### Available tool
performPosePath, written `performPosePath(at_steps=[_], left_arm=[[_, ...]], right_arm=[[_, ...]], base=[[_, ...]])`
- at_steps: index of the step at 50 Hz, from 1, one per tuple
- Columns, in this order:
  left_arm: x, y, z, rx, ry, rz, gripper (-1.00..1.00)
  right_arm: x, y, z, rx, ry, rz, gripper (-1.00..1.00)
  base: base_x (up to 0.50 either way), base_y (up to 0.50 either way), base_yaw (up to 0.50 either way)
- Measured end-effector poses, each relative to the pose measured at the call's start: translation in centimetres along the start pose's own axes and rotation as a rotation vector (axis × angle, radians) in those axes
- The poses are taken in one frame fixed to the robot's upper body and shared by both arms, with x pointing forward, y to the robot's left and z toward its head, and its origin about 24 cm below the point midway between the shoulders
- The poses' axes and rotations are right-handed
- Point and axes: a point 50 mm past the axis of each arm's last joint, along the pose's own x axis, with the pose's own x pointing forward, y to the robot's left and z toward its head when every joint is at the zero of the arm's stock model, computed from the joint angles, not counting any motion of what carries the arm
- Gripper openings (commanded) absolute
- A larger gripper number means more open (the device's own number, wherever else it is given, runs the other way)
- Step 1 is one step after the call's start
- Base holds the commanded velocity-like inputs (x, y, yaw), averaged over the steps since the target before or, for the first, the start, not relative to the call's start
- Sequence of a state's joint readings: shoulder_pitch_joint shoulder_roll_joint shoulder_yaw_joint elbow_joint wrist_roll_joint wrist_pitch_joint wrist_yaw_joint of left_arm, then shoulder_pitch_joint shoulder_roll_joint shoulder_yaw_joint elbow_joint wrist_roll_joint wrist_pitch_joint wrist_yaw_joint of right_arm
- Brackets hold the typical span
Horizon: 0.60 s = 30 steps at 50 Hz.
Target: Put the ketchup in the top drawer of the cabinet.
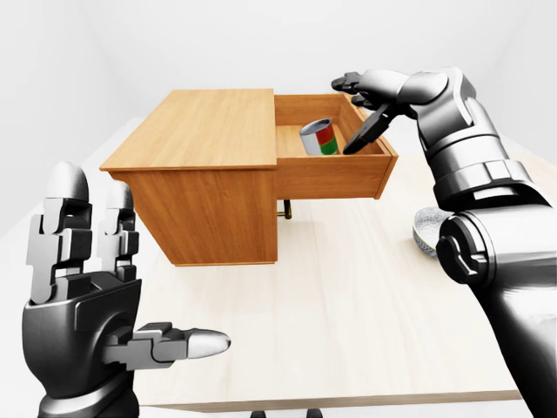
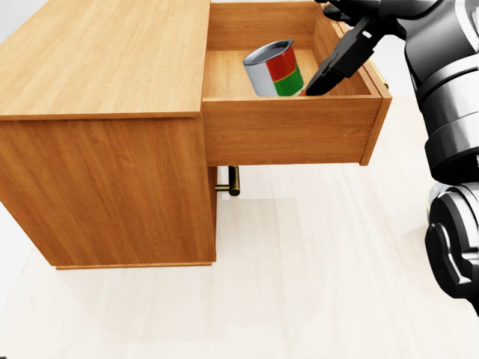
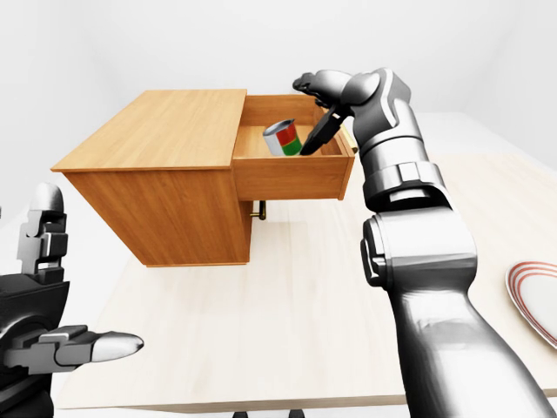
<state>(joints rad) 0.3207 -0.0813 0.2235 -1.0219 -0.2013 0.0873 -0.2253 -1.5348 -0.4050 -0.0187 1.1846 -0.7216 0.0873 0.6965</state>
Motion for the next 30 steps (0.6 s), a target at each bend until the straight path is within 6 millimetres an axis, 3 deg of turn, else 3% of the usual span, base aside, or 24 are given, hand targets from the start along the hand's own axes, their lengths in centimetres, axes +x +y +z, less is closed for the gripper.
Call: performPosePath(at_steps=[17, 30], left_arm=[[0.0, 0.0, 0.0, 0.001, 0.000, 0.000, 1.00], [0.1, 0.1, -0.1, 0.002, -0.001, 0.002, 1.00]], right_arm=[[-0.1, -0.2, 0.4, -0.024, 0.005, -0.006, 1.00], [-1.5, -2.5, 1.2, -0.038, -0.006, -0.070, 1.00]], base=[[0.00, 0.00, 0.00], [0.00, 0.00, 0.00]])
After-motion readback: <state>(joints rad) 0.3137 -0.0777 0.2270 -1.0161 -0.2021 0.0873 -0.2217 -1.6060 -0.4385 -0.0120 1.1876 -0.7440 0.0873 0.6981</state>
